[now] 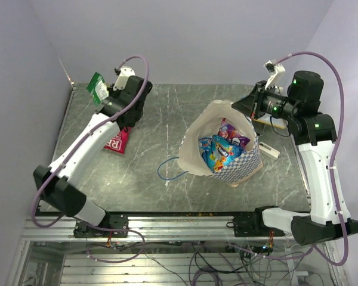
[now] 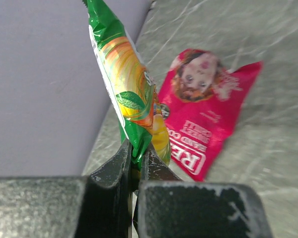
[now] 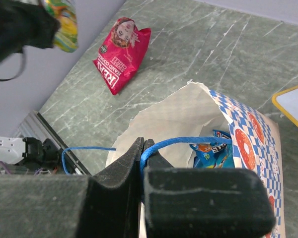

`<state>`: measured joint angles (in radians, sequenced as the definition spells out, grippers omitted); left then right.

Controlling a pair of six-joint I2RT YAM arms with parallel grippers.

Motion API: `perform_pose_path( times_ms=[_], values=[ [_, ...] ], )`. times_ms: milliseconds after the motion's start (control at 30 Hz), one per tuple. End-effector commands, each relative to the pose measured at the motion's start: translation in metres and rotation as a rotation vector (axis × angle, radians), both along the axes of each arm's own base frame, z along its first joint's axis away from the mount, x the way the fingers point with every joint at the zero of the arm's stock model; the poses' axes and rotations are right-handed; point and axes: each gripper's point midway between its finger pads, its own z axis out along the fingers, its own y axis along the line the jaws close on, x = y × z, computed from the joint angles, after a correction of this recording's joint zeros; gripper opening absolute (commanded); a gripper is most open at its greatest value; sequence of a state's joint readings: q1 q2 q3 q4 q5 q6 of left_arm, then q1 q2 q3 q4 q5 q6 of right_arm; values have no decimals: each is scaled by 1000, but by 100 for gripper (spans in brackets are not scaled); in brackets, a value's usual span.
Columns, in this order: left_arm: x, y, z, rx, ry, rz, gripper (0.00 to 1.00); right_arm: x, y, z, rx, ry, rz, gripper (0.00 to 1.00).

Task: Take the snacks out of the paper bag
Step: Place the snack at the center of the board.

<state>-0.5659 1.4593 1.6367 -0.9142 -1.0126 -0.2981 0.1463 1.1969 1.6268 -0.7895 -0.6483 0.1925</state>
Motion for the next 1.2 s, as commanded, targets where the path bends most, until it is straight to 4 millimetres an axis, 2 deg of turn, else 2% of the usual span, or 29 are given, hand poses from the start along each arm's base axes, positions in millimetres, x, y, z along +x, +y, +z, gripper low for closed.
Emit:
perform_pose_path(
  times_ms=[0, 100, 200, 400, 633, 800, 933, 1100, 1167],
  values=[
    [39, 39, -7, 140, -45, 107, 7, -5, 9, 14, 22, -29, 56, 0],
    [61, 47, -36, 229, 14, 75, 7, -5, 10, 11, 22, -17, 63, 0],
    [85, 42, -70, 348, 133, -36, 7, -3, 9, 4, 6, -10, 63, 0],
    [106, 46, -122, 534, 358, -124, 7, 8, 10, 1, -4, -16, 64, 0],
    [106, 49, -168, 611, 514, -142, 7, 18, 13, -3, 0, -13, 80, 0],
    [112, 33, -204, 549, 559, -225, 7, 20, 17, -8, 0, -1, 89, 0],
    [113, 20, -228, 446, 592, -271, 8, 22, 17, -5, -4, -11, 88, 0],
    [101, 16, -255, 388, 670, -285, 13, 20, 13, -5, -17, -20, 69, 0],
    [99, 17, -260, 382, 676, -281, 20, 18, 13, -5, -20, -20, 65, 0]
  ],
)
